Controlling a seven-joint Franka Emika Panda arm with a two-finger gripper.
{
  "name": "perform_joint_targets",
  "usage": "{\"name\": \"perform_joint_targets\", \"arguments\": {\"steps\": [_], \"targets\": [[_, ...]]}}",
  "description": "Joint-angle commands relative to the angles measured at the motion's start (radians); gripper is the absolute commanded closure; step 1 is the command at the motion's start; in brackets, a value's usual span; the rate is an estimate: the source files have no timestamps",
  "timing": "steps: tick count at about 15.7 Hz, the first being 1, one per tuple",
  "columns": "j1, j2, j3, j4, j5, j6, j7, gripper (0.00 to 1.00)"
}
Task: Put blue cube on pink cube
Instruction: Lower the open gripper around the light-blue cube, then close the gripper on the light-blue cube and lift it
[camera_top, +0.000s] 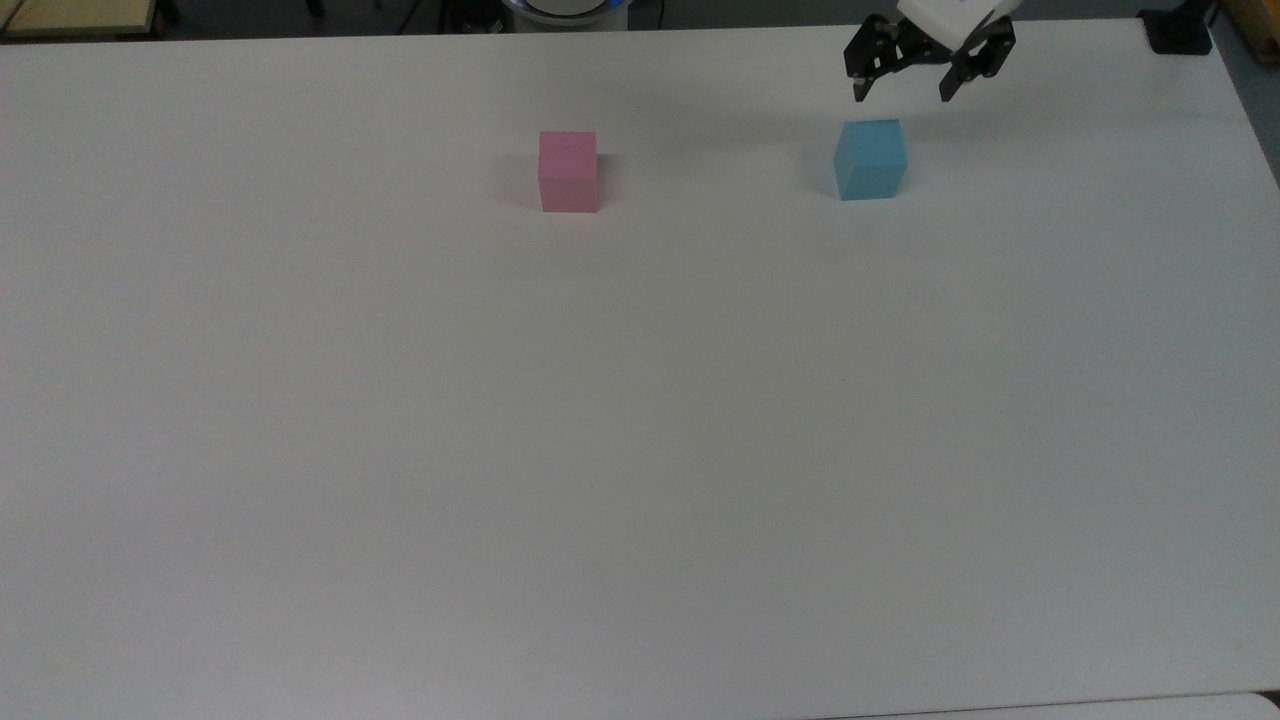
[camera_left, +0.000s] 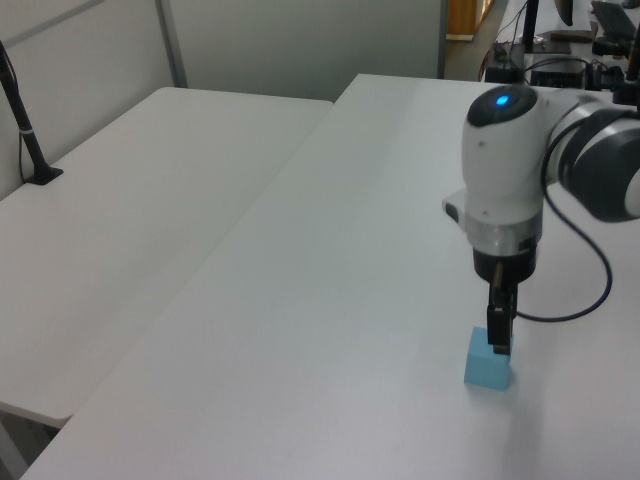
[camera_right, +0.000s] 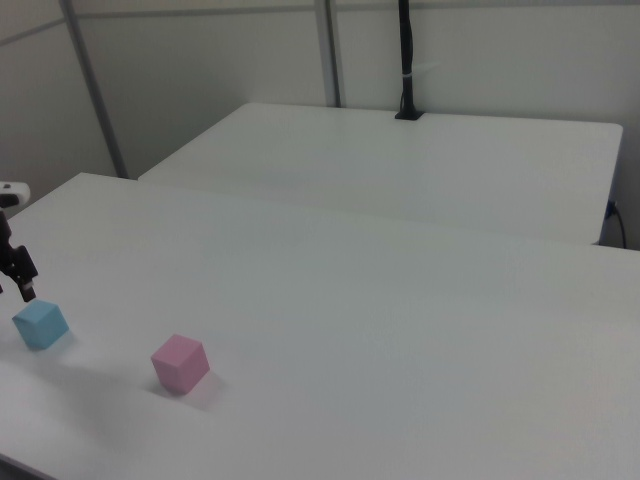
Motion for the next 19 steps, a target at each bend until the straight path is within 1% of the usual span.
{"name": "perform_joint_targets", "arguments": {"steps": [1,2,6,7,10,13,14,16,19], "targets": [[-0.004,0.016,-0.015,-0.036,-0.033,0.065,-0.011,0.00],[-0.007,0.029,-0.015,-0.050,-0.041,0.093,-0.017,0.00],[-0.013,0.075,-0.016,-0.055,-0.042,0.156,-0.017,0.00],[-0.015,0.081,-0.016,-0.055,-0.044,0.165,-0.017,0.03],[-0.019,0.090,-0.016,-0.065,-0.052,0.188,-0.017,0.31],[-0.016,0.088,-0.015,-0.065,-0.062,0.193,-0.017,0.70],[-0.013,0.085,-0.015,-0.064,-0.062,0.187,-0.019,0.75],[-0.013,0.066,-0.015,-0.055,-0.062,0.162,-0.017,0.75],[-0.018,-0.002,-0.016,-0.006,-0.062,0.039,-0.034,0.75]]}}
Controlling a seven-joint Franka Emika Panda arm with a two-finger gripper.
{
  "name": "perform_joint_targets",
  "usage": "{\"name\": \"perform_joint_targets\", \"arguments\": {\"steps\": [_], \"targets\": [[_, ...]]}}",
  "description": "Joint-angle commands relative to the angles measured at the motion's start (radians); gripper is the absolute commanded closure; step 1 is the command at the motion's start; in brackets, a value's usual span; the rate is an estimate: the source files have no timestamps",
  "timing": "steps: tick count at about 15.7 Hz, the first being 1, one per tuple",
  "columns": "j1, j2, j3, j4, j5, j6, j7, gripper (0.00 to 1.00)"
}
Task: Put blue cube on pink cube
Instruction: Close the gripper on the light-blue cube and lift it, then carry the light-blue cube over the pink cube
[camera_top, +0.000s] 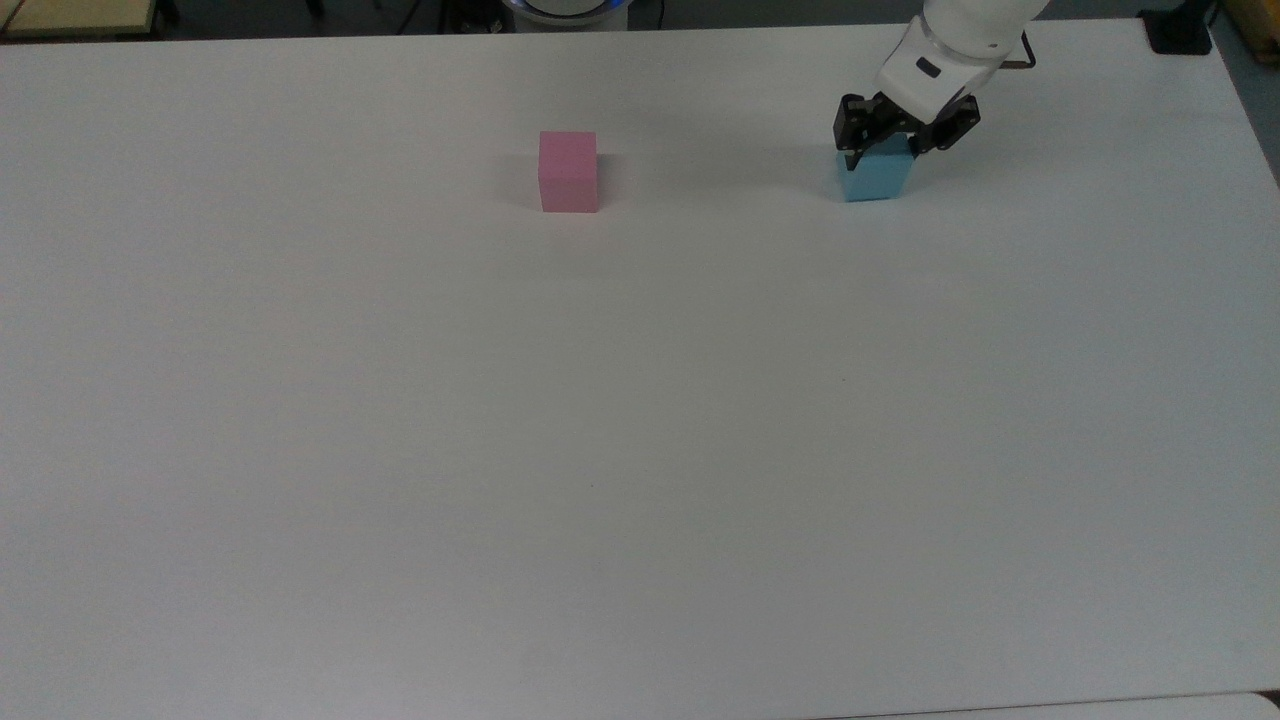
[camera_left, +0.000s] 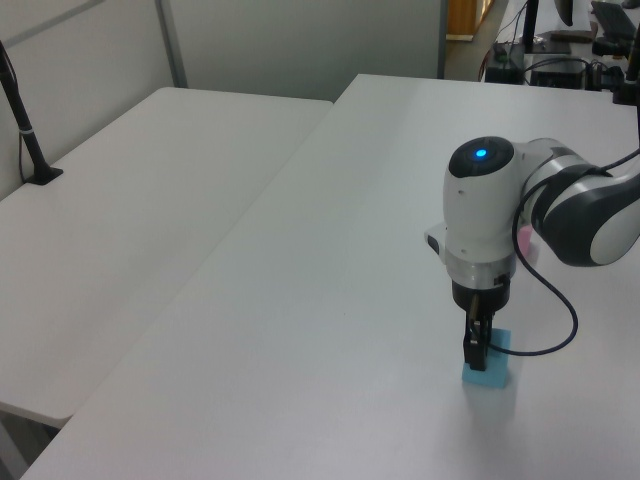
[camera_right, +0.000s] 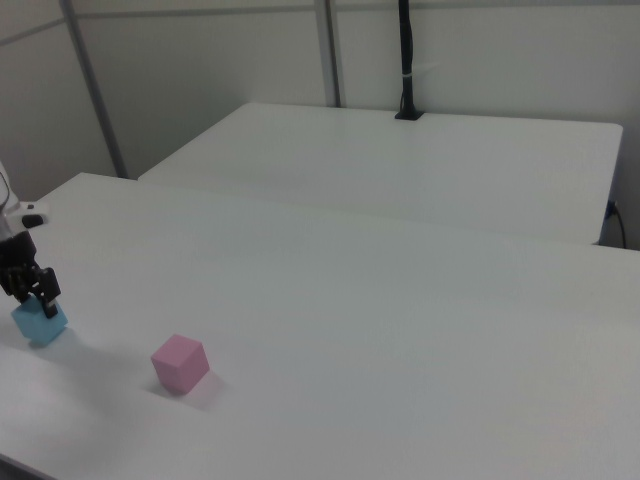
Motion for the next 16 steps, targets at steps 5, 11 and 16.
{"name": "perform_joint_targets", "arguments": {"steps": [5,11,16], "targets": [[-0.035,-0.186,-0.019,0.193,0.000,-0.338,-0.078,0.75],[-0.055,-0.202,-0.019,0.350,0.002,-0.491,-0.098,0.74],[-0.153,-0.250,-0.021,0.298,0.000,-0.494,-0.159,0.74]]}}
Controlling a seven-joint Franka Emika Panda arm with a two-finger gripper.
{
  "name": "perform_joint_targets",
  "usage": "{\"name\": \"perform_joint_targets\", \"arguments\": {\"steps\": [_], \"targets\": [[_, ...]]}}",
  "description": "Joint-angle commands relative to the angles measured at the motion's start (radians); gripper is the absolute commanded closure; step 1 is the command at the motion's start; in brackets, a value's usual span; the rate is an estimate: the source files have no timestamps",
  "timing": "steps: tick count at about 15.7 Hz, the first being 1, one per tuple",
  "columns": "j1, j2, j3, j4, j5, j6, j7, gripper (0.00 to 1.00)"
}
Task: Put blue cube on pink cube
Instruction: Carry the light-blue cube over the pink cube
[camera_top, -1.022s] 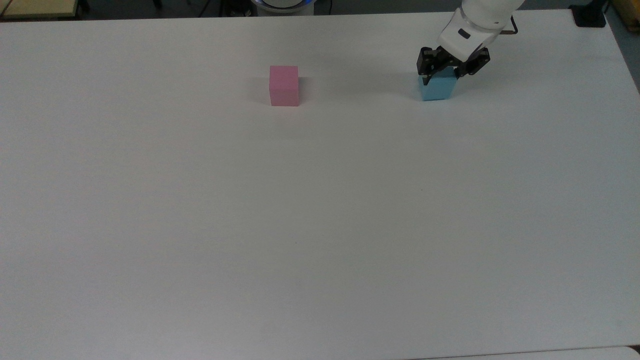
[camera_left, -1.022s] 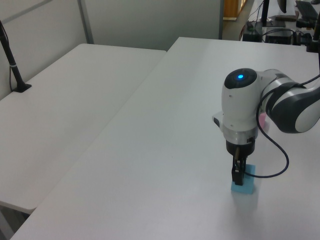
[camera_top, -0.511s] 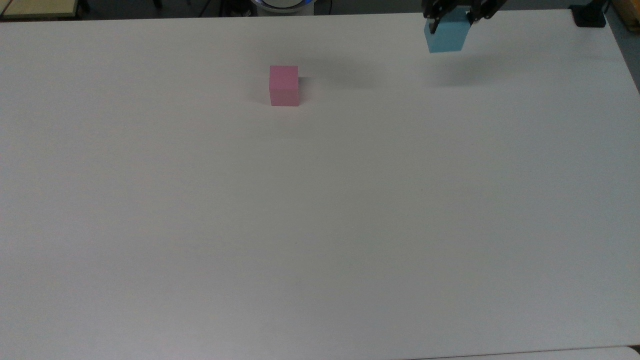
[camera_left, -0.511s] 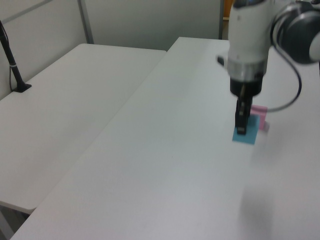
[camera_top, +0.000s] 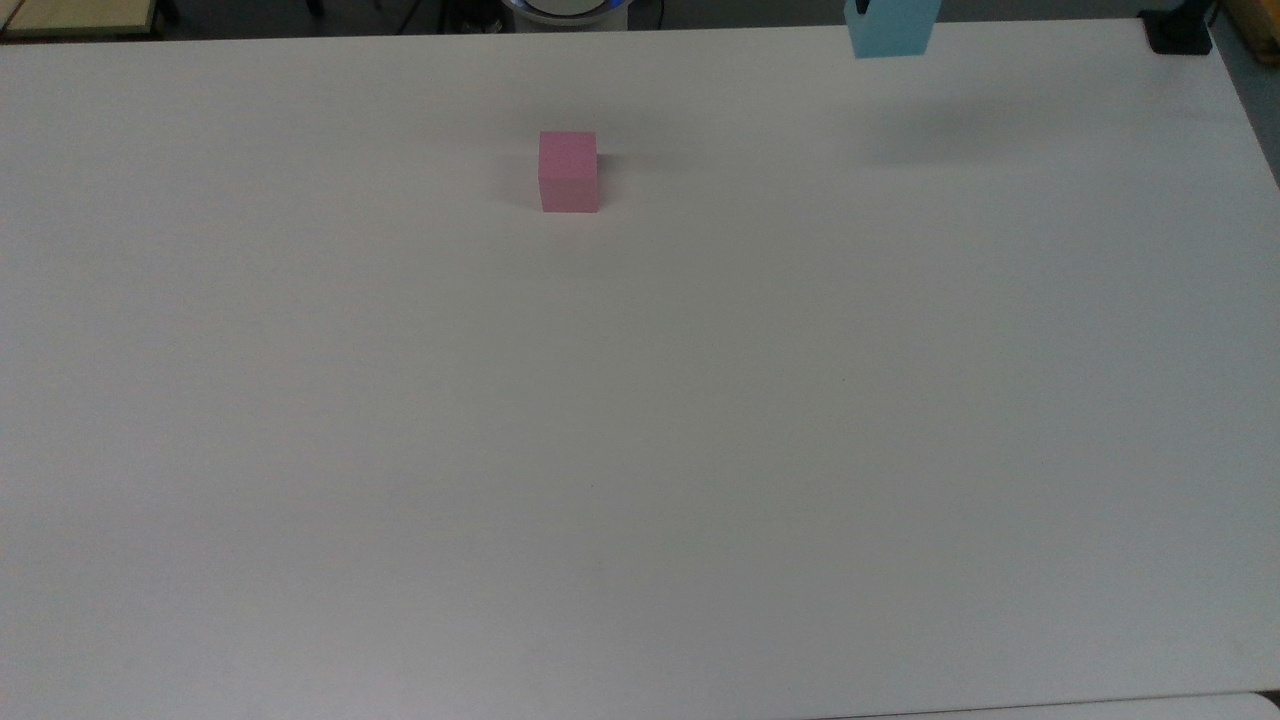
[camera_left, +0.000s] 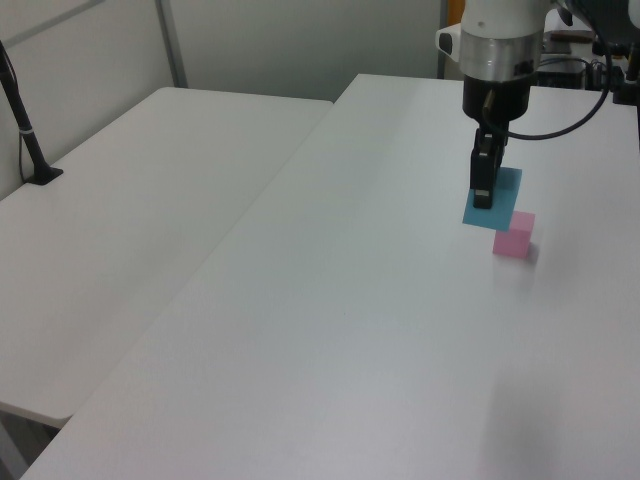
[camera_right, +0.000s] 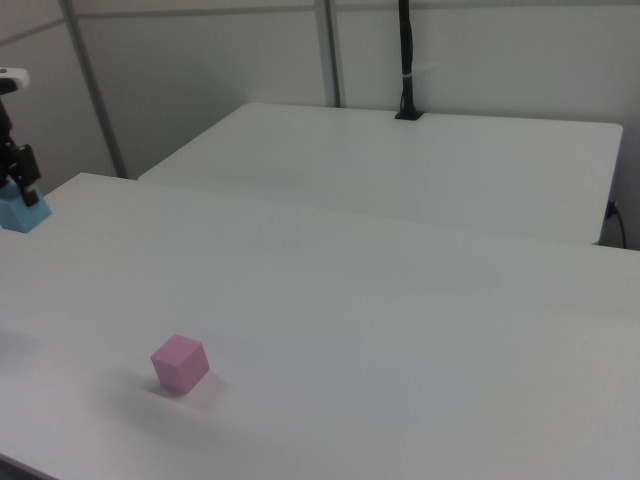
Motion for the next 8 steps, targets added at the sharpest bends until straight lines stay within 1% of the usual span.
{"name": "perform_joint_targets", "arguments": {"steps": [1,4,6,8], "targets": [[-0.104,-0.061,-0.005,-0.062,0.001,-0.016,-0.106,0.74],[-0.208,-0.127,-0.003,-0.130,0.001,-0.012,-0.200,0.74],[-0.277,-0.147,-0.003,-0.142,0.001,-0.015,-0.243,0.74],[-0.319,-0.150,-0.003,-0.141,0.001,-0.015,-0.265,0.74]]}}
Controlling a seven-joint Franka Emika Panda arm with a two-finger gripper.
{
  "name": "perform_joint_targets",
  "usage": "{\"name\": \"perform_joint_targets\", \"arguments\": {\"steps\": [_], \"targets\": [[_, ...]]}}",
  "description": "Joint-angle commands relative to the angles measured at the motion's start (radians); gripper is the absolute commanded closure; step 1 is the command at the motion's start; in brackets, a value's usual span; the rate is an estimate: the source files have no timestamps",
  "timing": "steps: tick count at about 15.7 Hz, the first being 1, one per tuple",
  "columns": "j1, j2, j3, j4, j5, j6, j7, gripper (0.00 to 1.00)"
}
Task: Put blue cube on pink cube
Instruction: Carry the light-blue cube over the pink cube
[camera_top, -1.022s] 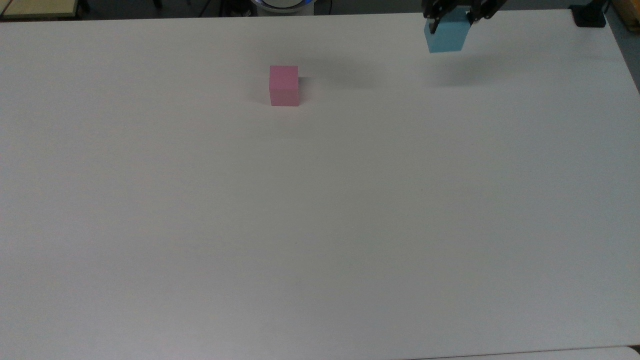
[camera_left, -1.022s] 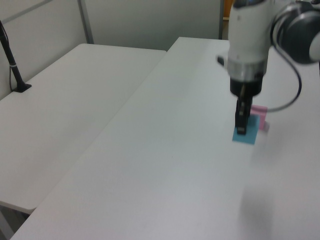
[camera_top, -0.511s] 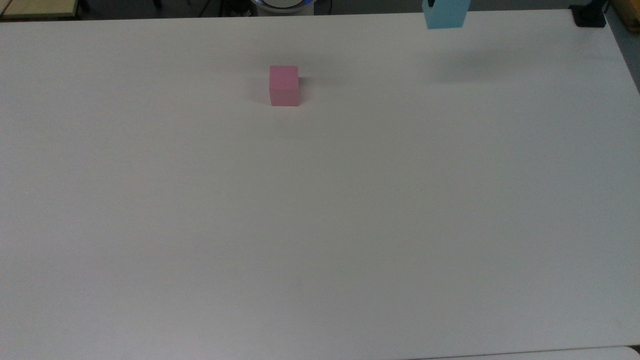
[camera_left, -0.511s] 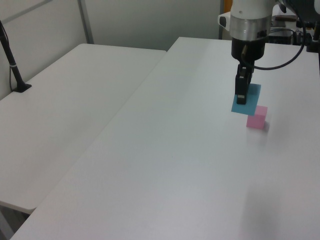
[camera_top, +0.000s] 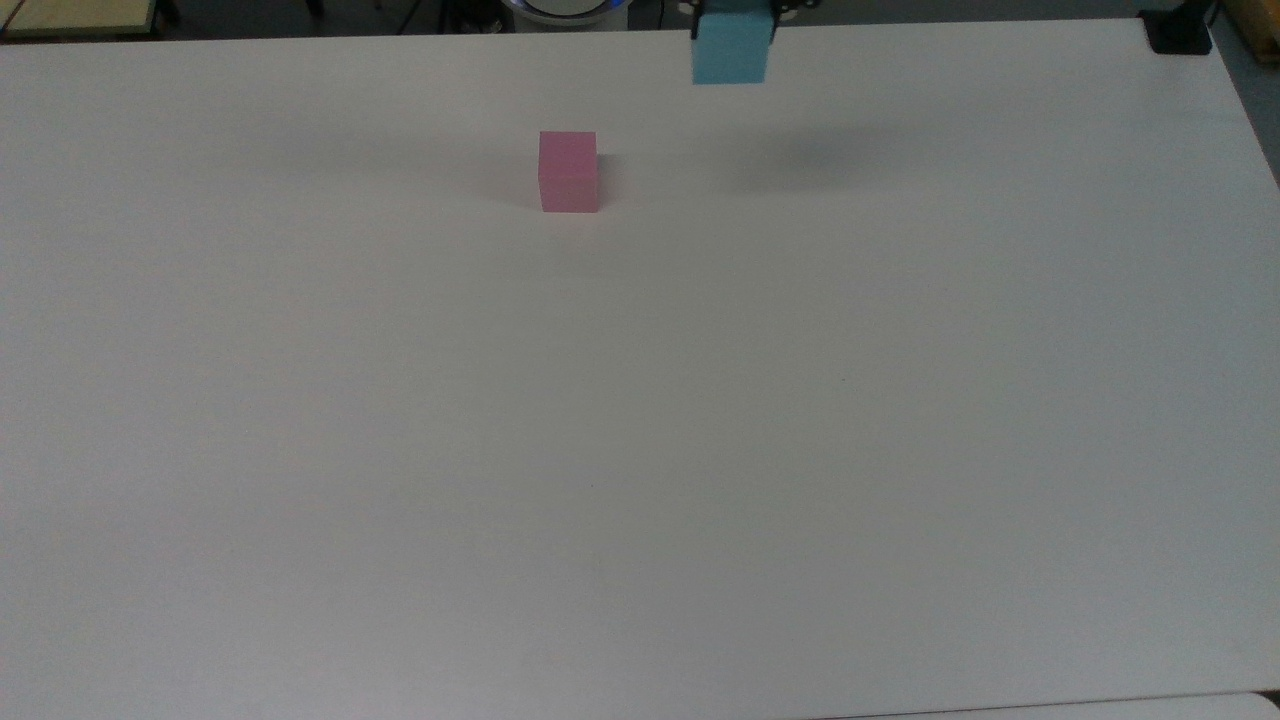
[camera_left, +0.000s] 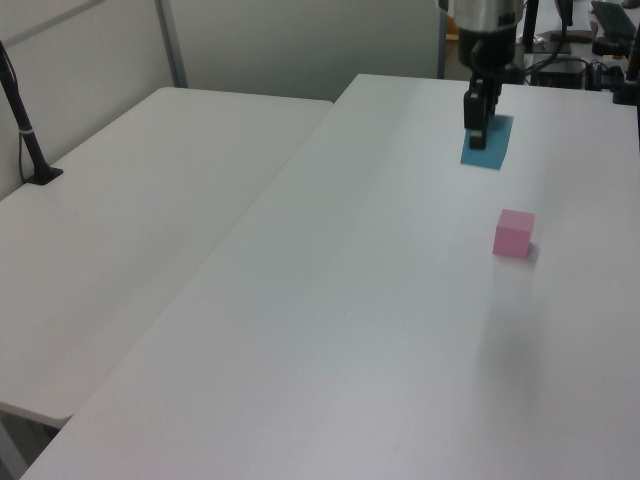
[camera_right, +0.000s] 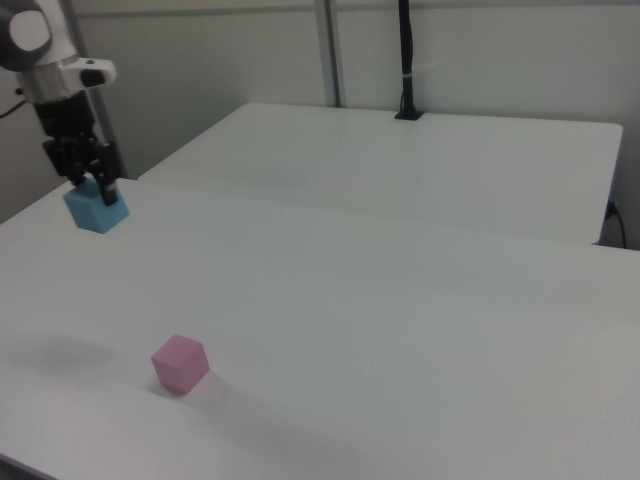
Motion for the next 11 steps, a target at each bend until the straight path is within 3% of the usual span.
{"name": "perform_joint_targets", "arguments": {"steps": [1,5,11], "targets": [[-0.076,-0.058,0.004,-0.049,0.001,-0.011,-0.054,0.74],[-0.125,-0.109,0.005,-0.090,0.001,-0.005,-0.094,0.74],[-0.159,-0.225,0.005,-0.265,0.001,0.066,-0.122,0.73]]}}
